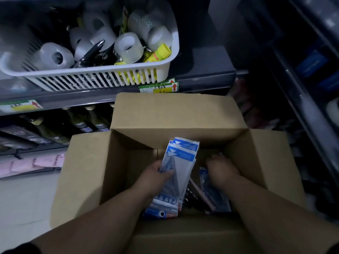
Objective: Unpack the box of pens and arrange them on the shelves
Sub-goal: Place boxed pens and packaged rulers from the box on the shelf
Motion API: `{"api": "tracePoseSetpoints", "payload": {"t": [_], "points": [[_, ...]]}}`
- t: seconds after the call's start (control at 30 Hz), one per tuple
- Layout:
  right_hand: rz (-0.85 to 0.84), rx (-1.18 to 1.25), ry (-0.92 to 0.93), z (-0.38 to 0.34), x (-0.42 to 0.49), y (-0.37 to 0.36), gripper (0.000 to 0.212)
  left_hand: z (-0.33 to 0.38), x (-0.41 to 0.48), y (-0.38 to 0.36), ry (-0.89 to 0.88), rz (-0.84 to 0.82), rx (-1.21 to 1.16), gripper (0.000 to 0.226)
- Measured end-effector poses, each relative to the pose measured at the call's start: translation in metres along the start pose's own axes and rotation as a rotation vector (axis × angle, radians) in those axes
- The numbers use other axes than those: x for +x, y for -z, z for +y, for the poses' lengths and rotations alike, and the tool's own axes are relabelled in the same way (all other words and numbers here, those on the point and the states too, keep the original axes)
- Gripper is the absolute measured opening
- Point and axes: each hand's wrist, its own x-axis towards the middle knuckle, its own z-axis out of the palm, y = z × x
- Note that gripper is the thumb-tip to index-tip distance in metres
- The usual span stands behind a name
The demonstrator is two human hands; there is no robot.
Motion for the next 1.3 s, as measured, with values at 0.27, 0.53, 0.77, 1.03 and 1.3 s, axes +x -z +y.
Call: {"api": "tracePoseSetpoints", "payload": {"t": [0.27, 0.53, 0.77, 1.03, 1.3], "points": [[-0.014, 0.322, 0.016, 0.004, -0.011, 0.022, 0.031, 0.01, -0.008, 0.002, -0.024, -0.012, 0.008, 0.019], [0.266, 0.73, 0.136, 0.023, -0.058, 0.073, 0.023, 0.035, -0.05, -0.011, -0.199, -0.058, -0.099, 0.02], [0.418, 1.073, 0.215, 0.061, -0.131, 0.122, 0.029, 0.074, -0.11, -0.044, -0.412, -0.133, -0.177, 0.014], [0.424, 1.45, 0.231, 0.123, -0.237, 0.138, 0.014, 0.112, -0.188, -0.117, -0.546, -0.203, -0.038, 0.022], [0.666, 1.808, 0.054, 0.203, -0.341, 0.101, 0.041, 0.124, -0.26, -0.235, -0.499, -0.461, -0.079, 0.024]]}}
